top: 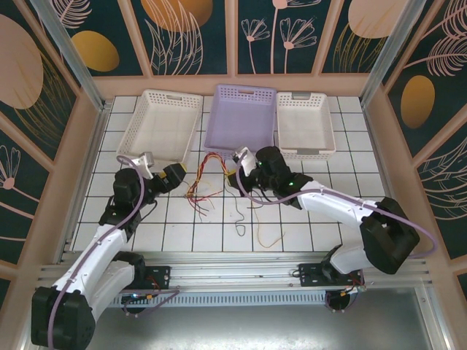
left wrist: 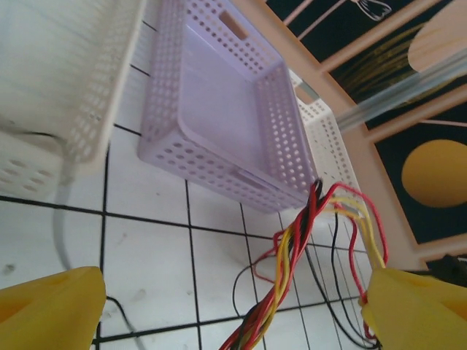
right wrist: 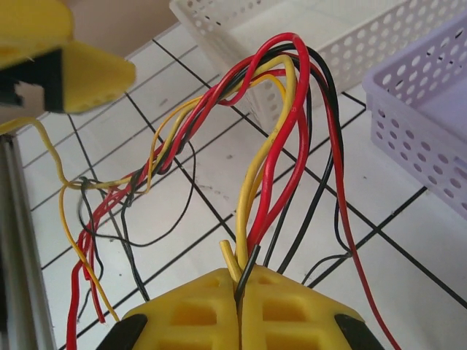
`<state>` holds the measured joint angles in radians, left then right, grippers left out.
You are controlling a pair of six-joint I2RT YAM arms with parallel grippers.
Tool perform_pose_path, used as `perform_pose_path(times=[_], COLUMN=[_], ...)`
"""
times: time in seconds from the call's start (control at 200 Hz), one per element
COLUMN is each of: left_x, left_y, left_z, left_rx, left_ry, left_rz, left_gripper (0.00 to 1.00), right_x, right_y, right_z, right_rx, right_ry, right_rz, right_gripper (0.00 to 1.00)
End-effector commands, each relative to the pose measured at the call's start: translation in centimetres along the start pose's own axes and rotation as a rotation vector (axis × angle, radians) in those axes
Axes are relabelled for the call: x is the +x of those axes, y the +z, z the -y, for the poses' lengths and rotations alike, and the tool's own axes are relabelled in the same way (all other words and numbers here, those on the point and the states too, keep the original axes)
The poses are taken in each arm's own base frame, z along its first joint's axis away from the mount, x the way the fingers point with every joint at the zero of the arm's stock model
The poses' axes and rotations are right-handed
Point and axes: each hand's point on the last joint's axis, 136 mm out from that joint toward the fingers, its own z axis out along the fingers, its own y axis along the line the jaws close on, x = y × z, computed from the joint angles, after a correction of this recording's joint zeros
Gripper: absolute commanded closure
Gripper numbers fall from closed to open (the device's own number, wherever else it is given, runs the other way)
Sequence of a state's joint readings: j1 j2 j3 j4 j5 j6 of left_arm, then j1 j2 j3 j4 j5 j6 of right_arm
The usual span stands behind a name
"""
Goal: Untangle the cables
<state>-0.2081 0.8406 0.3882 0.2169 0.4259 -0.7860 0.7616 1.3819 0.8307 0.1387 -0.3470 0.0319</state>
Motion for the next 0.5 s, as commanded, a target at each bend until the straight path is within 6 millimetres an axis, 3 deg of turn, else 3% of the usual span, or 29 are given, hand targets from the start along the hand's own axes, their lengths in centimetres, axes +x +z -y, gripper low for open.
perform_pose_path(times=[0.0, 0.495], left_x=[0.5, 5.6], left_y=[-0.1, 0.9], left_z=[2.1, 8.7], left_rx=[0.123, 0.381], left_ry=[0.006, 0.063], left_rz=[0.001, -0.137], left_gripper=[0.07, 0.06], right_x=[-2.3, -4.3], right_y=[-1.6, -3.2], right_z=[-1.2, -1.9], right_rx=[-0.072, -0.149], right_ry=[-0.012, 0.000], right_rz=[0.098, 0.178], right_gripper=[1.00, 1.00])
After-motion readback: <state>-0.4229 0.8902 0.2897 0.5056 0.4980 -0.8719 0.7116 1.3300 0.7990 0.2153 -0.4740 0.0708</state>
